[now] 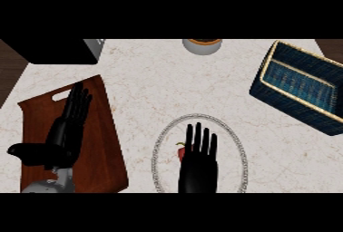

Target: Pick the bell pepper from the placemat and place it in the basket

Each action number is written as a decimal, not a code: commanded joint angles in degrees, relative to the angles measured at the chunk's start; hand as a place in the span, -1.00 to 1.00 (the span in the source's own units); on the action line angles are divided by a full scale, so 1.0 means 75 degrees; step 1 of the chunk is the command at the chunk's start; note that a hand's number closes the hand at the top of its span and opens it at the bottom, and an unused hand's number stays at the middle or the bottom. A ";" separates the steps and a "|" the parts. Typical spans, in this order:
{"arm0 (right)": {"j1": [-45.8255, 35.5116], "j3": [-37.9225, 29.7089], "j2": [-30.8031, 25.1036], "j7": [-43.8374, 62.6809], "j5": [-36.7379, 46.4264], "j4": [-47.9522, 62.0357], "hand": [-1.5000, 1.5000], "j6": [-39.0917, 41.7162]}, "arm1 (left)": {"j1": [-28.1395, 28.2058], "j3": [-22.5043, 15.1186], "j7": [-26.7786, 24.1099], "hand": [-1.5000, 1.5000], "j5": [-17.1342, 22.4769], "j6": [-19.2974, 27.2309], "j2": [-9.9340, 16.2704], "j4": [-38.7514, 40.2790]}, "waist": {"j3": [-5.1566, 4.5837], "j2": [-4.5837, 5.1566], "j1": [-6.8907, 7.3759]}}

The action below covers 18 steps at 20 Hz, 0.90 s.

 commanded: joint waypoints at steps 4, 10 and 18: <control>-0.0604 0.0040 0.0132 0.1520 -0.0557 0.0663 -1.00 -0.0622 | -0.0027 0.0072 0.0177 0.00 -0.0080 -0.0069 0.0056 -0.0172 | 0.0001 0.0005 0.0037; -0.0464 0.0066 0.0133 0.1346 -0.0574 0.0870 -1.00 -0.0815 | -0.0069 0.0176 0.0319 0.00 -0.0123 -0.0099 0.0055 -0.0123 | 0.0002 -0.0003 0.0015; -0.0364 -0.0074 0.0134 0.1083 -0.0484 0.1494 -1.00 -0.1626 | -0.0054 0.0135 0.0339 0.00 -0.0216 -0.0096 -0.0123 -0.0243 | 0.0003 0.0001 -0.0010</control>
